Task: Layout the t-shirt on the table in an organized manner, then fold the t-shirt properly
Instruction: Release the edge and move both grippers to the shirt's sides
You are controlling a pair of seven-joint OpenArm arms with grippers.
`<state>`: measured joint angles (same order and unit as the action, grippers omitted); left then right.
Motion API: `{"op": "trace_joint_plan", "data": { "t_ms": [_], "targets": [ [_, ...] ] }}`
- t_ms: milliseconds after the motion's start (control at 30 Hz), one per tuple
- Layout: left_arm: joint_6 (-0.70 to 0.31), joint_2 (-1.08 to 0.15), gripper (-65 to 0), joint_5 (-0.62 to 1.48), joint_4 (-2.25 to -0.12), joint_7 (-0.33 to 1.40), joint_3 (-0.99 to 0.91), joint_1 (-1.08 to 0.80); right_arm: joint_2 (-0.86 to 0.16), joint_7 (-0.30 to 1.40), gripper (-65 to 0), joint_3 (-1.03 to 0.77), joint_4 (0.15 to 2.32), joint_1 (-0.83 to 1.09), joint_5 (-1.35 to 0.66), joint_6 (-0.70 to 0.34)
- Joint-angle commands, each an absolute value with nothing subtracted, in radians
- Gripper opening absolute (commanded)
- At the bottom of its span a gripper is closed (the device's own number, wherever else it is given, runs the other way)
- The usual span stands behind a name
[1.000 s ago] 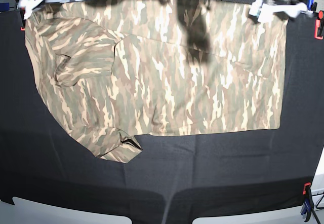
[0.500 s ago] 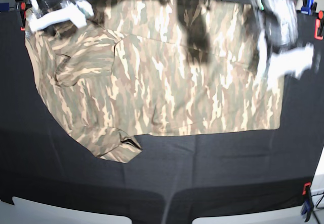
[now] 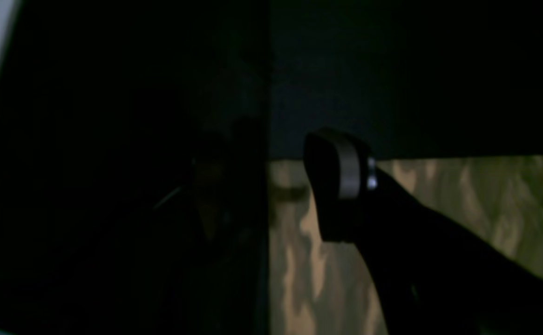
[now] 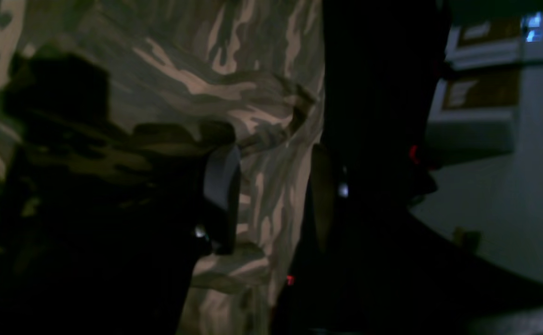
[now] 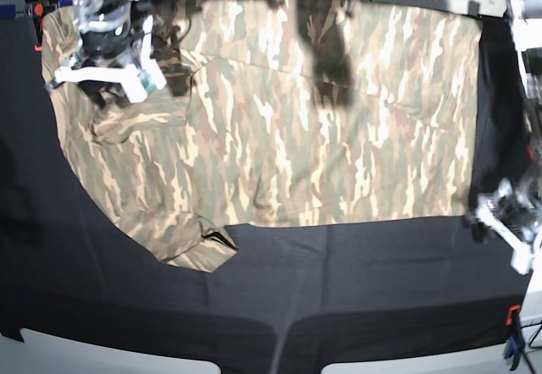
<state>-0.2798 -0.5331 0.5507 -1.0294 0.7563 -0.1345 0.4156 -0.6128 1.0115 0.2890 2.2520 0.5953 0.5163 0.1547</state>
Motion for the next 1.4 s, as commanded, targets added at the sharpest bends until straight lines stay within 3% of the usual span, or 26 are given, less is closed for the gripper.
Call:
{"op": "trace_joint_plan", "data": {
  "t_ms": [0, 233, 533, 733, 967, 1200, 1367],
  "targets": [
    [-0.315, -0.558, -35.8, 0.58, -0.931, 0.734, -0.151, 0.488, -0.611, 0.997, -40.4, 0.273, 2.268, 0.593, 0.525, 0.163],
    [-0.698, -0.616, -35.8, 0.712, -0.25, 0.594, -0.152, 0.73, -0.59, 0.997, -40.4, 0.261, 2.268, 0.593, 0.516, 0.154],
    [-0.698, -0.549, -35.8, 0.708, -0.189, 0.554, -0.152, 0.683, -0.59, 0.991, -40.4, 0.261, 2.268, 0.593, 0.516, 0.154],
    [-0.698, -0.476, -35.8, 0.708, -0.201, 0.633, -0.152, 0.673, -0.59, 0.991, -40.4, 0.261, 2.268, 0.593, 0.516, 0.154],
    [-0.698, -0.471, -36.2, 0.707, -0.205, 0.629, -0.152, 0.672, -0.59, 0.991, -40.4, 0.261, 2.268, 0.593, 0.551, 0.154],
    [-0.698, -0.499, -48.5, 0.708, -0.205, 0.665, -0.152, 0.673, -0.59, 0.986, -40.4, 0.261, 2.268, 0.593, 0.553, 0.155],
    [-0.698, -0.519, -64.9, 0.731, -0.205, 0.624, -0.152, 0.672, -0.59, 0.923, -40.4, 0.261, 2.268, 0.593, 0.537, 0.163]
  ]
}}
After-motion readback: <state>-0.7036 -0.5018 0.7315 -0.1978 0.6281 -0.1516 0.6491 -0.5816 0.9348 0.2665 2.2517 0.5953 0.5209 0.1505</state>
